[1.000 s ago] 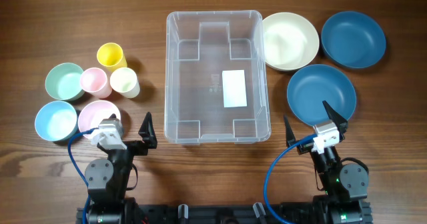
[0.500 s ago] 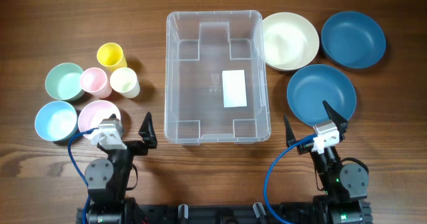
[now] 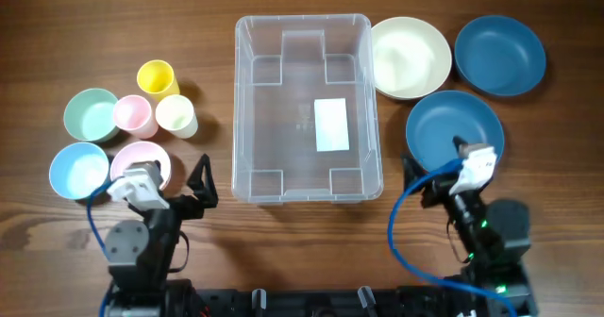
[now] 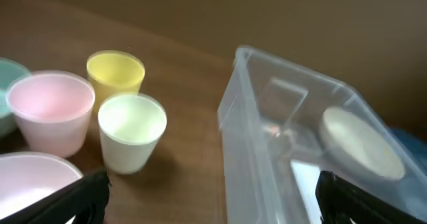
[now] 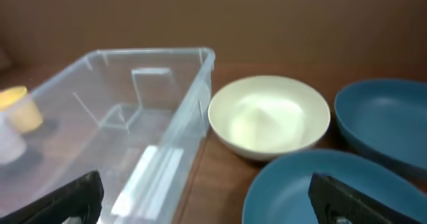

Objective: Pack container
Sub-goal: 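Move the right gripper to the lower dark teal bowl's rim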

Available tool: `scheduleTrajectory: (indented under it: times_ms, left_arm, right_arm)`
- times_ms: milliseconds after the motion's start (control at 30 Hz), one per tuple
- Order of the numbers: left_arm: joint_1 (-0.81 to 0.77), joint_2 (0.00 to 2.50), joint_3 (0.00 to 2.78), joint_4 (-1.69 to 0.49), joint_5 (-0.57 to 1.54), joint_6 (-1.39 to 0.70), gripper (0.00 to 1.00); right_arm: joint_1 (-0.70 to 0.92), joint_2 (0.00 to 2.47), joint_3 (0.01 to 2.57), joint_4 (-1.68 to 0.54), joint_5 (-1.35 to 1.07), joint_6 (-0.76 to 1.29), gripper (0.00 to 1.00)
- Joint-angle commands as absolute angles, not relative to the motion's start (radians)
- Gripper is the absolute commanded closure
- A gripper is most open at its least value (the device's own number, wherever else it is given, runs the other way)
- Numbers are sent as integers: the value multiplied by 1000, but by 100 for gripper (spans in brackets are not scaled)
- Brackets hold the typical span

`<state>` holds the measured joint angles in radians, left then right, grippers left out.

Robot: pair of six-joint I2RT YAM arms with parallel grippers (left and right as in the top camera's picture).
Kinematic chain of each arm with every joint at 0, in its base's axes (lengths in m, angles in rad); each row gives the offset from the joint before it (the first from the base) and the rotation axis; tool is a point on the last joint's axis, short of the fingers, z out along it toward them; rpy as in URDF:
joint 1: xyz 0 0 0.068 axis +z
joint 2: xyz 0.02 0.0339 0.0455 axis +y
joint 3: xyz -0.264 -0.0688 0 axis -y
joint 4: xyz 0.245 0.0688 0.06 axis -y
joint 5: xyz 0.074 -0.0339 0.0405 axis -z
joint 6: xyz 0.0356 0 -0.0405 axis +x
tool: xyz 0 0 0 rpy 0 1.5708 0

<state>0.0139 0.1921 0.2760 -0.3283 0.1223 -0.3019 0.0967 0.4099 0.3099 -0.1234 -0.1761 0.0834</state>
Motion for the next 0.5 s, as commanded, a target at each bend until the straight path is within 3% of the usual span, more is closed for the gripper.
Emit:
scheduleTrajectory:
  times_ms: [0, 100, 267, 333, 467]
  left_arm:
    - [8, 372, 517, -451, 138, -319, 1]
    - [8, 558, 722, -613, 138, -319, 0]
    - [8, 885, 1108, -983, 138, -266, 0]
    - [8, 950, 1180, -1047, 138, -239, 0]
    - [8, 970, 1190, -1043, 138, -240, 0]
  right_arm:
    - [98, 621, 579, -256, -181, 107, 0]
    - [86, 852, 820, -457, -182, 139, 0]
    - [-85, 1256, 1347, -1029, -205, 163, 0]
    - [-128, 1325, 1450, -1126, -204, 127, 0]
    - [-280, 1353, 1461, -1192, 55, 429, 0]
